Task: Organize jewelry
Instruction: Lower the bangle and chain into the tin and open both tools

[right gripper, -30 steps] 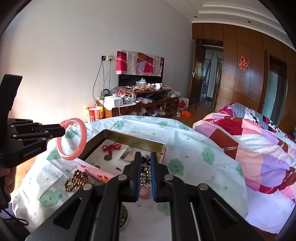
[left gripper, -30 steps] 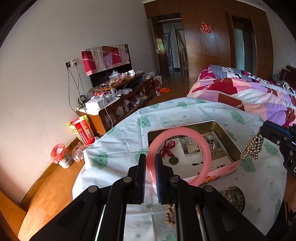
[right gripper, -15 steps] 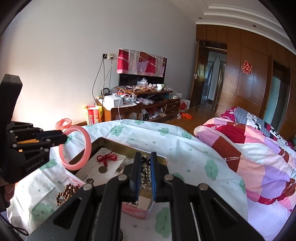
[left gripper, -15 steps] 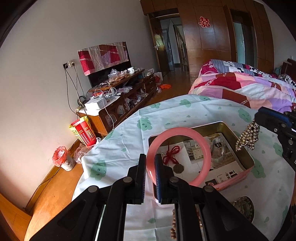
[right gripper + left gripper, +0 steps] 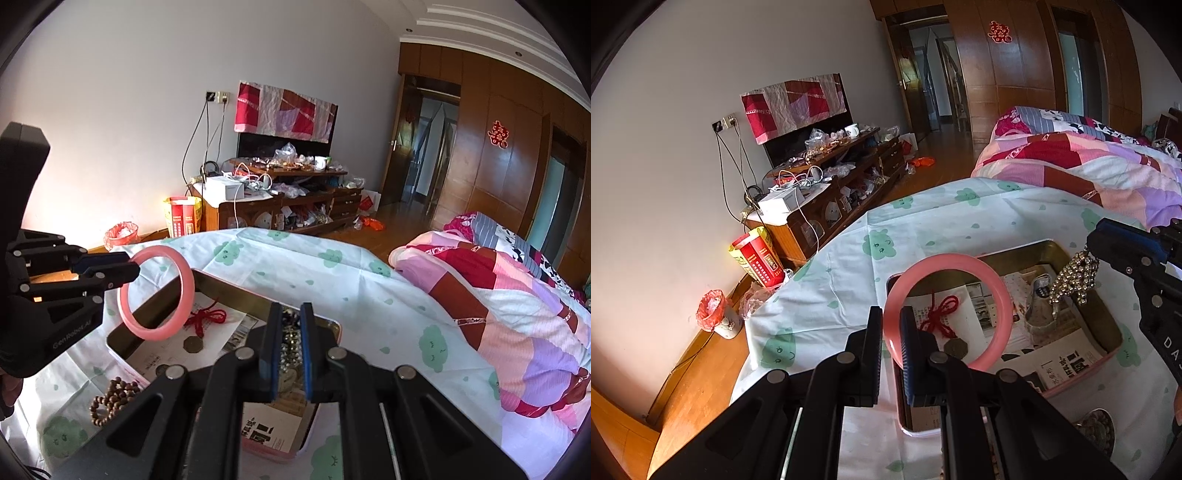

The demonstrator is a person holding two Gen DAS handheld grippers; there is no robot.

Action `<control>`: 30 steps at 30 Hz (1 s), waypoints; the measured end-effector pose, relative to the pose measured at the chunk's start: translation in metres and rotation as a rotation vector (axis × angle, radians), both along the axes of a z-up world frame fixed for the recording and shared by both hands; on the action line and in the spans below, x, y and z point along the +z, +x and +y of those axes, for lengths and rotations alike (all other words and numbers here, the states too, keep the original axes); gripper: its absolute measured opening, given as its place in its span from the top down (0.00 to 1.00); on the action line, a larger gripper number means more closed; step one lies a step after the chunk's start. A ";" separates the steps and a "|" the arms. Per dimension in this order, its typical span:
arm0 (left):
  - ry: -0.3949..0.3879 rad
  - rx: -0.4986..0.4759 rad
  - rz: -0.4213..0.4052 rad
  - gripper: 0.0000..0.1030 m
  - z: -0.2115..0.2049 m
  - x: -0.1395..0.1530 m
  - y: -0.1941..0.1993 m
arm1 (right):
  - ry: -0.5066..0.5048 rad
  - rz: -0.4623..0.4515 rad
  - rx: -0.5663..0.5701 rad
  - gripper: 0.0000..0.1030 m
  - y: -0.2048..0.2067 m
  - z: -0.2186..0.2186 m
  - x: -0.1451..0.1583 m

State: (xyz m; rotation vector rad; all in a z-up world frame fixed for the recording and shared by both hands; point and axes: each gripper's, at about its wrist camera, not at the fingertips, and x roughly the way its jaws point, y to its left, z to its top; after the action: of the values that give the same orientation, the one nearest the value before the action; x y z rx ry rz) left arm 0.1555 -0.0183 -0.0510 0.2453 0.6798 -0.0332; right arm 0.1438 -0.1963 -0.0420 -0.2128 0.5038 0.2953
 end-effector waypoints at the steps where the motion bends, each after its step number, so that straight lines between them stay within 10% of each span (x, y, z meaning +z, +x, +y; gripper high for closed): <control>1: 0.002 0.002 0.005 0.92 0.000 -0.002 0.002 | -0.002 0.003 -0.001 0.90 0.001 0.001 -0.002; 30: 0.031 0.004 0.080 0.89 -0.007 -0.033 0.026 | -0.043 0.108 -0.025 0.89 0.027 0.007 -0.035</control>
State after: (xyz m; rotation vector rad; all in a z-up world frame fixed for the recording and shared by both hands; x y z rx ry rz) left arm 0.1816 -0.0251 -0.0843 0.2738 0.7606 -0.0288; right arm 0.1708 -0.1893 -0.0774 -0.2329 0.6192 0.2723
